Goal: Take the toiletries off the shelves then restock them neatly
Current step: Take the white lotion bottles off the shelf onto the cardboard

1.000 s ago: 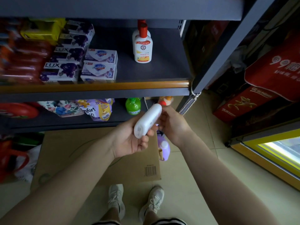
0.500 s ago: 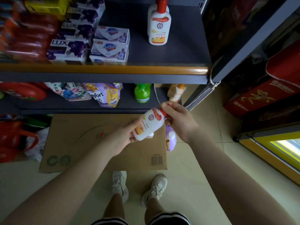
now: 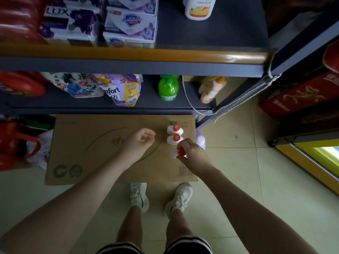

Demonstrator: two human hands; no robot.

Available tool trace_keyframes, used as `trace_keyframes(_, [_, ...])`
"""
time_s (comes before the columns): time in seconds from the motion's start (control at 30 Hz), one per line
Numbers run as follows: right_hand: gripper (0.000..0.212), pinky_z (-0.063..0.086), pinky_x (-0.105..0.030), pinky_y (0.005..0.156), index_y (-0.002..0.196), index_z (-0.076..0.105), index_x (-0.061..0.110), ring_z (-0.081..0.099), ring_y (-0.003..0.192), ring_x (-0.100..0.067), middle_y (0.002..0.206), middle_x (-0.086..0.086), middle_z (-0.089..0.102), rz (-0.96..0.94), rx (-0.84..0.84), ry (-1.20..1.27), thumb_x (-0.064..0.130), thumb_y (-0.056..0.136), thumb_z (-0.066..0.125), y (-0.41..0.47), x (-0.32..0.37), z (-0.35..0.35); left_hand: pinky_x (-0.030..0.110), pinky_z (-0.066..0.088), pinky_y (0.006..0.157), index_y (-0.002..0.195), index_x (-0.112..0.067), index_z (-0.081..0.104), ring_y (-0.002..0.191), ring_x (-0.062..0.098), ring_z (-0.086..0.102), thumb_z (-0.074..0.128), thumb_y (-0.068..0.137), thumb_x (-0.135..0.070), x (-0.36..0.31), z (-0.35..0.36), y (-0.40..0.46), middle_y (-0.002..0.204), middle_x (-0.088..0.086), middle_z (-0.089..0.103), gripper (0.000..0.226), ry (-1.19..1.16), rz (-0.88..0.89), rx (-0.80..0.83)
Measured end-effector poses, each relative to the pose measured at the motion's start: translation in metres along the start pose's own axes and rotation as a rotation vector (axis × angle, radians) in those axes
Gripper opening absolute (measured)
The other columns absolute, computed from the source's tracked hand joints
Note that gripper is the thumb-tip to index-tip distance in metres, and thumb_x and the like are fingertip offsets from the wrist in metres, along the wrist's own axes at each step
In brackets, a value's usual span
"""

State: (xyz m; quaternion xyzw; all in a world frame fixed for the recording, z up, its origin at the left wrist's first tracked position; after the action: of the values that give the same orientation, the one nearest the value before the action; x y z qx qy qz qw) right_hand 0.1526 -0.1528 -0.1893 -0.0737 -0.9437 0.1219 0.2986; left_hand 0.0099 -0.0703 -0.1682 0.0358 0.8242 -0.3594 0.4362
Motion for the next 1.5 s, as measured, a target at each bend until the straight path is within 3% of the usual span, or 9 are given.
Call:
trace_keyframes(0.17, [0.017, 0.042, -0.033, 0.053, 0.086, 0.059, 0.003, 0.061, 0.070, -0.036, 0.089, -0.018, 0.060, -0.048, -0.038, -0.072, 0.004, 0.072, 0.070, 0.005, 0.002, 0.030, 0.032, 0.045, 0.092, 0.095, -0.024, 0.061, 0.095, 0.014, 0.062, 0.055, 0.092, -0.018, 0.006, -0.003, 0.004, 0.101, 0.002, 0.065, 0.009, 0.080, 0.044, 0.055])
trace_keyframes(0.37, [0.014, 0.050, -0.045, 0.055, 0.090, 0.060, -0.002, 0.061, 0.075, -0.042, 0.103, -0.023, 0.058, 0.033, -0.033, -0.032, -0.002, 0.077, 0.062, 0.006, -0.013, 0.042, 0.041, 0.047, 0.093, 0.085, -0.036, 0.057, 0.091, 0.018, 0.063, 0.056, 0.088, -0.023, -0.007, -0.012, 0.001, 0.098, 0.000, 0.066, 0.014, 0.082, 0.139, 0.065])
trace_keyframes(0.67, [0.038, 0.044, -0.030, 0.042, 0.089, 0.055, 0.004, 0.061, 0.057, -0.036, 0.089, -0.020, 0.061, 0.030, -0.089, -0.107, -0.008, 0.060, 0.076, 0.003, -0.017, 0.035, 0.033, 0.047, 0.086, 0.094, -0.023, 0.060, 0.091, 0.020, 0.062, 0.053, 0.092, -0.015, -0.038, -0.022, -0.005, 0.100, 0.003, 0.066, 0.011, 0.103, 0.231, 0.058])
trace_keyframes(0.8, [0.027, 0.052, -0.043, 0.058, 0.106, 0.059, 0.002, 0.061, 0.077, -0.040, 0.103, -0.019, 0.056, 0.081, -0.128, -0.040, 0.006, 0.080, 0.064, 0.006, -0.017, 0.018, 0.020, 0.045, 0.077, 0.099, -0.018, 0.060, 0.088, 0.015, 0.059, 0.053, 0.090, -0.006, -0.056, -0.026, -0.010, 0.100, 0.002, 0.064, 0.016, 0.180, 0.318, 0.032])
trace_keyframes(0.93, [0.026, 0.047, -0.032, 0.061, 0.105, 0.059, 0.012, 0.060, 0.078, -0.026, 0.103, -0.008, 0.058, -0.011, -0.403, 0.033, 0.031, 0.088, 0.052, 0.017, 0.025, -0.080, 0.022, 0.041, 0.088, 0.112, -0.007, 0.059, 0.101, 0.015, 0.054, 0.059, 0.085, -0.007, -0.114, -0.052, -0.019, 0.112, 0.006, 0.059, 0.027, 0.449, 0.633, -0.214])
trace_keyframes(1.03, [0.020, 0.045, -0.029, 0.060, 0.096, 0.060, 0.007, 0.054, 0.072, -0.017, 0.089, -0.008, 0.059, -0.134, -0.637, 0.153, 0.022, 0.088, 0.050, 0.032, 0.064, -0.168, 0.026, 0.032, 0.101, 0.127, -0.004, 0.050, 0.122, 0.024, 0.045, 0.067, 0.082, -0.012, -0.166, -0.074, -0.019, 0.131, 0.013, 0.050, 0.049, 0.589, 0.761, -0.398])
trace_keyframes(1.17, [0.017, 0.039, -0.027, 0.072, 0.097, 0.059, 0.001, 0.058, 0.084, -0.029, 0.094, -0.014, 0.058, -0.162, -0.844, 0.172, 0.011, 0.085, 0.053, 0.065, 0.085, -0.248, 0.046, 0.021, 0.110, 0.138, 0.002, 0.035, 0.137, 0.038, 0.028, 0.079, 0.069, -0.027, -0.204, -0.088, 0.006, 0.148, 0.022, 0.029, 0.087, 0.943, 0.775, -0.543])
trace_keyframes(1.3, [0.036, 0.031, -0.019, 0.081, 0.113, 0.052, -0.003, 0.049, 0.107, -0.033, 0.114, -0.020, 0.053, -0.021, -0.902, 0.275, 0.005, 0.079, 0.060, 0.111, 0.075, -0.283, 0.042, 0.014, 0.114, 0.144, -0.001, 0.026, 0.139, 0.035, 0.023, 0.079, 0.065, -0.041, -0.201, -0.095, 0.038, 0.151, 0.020, 0.024, 0.103, 1.085, 0.637, -0.455])
trace_keyframes(1.5, [0.084, 0.034, -0.031, 0.092, 0.135, 0.032, 0.006, 0.040, 0.122, -0.033, 0.134, -0.013, 0.038, 0.256, -0.867, 0.425, 0.031, 0.070, 0.078, 0.162, 0.067, -0.288, 0.052, 0.039, 0.098, 0.127, 0.002, 0.051, 0.116, 0.043, 0.052, 0.090, 0.044, -0.035, -0.209, -0.103, 0.037, 0.128, 0.024, 0.054, 0.099, 1.013, 0.759, -0.535])
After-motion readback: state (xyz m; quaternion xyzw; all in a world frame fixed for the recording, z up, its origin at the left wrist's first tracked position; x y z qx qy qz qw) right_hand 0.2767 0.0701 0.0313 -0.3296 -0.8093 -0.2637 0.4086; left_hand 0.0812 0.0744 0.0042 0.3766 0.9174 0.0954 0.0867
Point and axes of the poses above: each hand's wrist, its own y-axis towards the middle knuckle, its own z-axis out of the palm, x = y × z, the point moved 10 cm from there along y, towards the middle knuckle
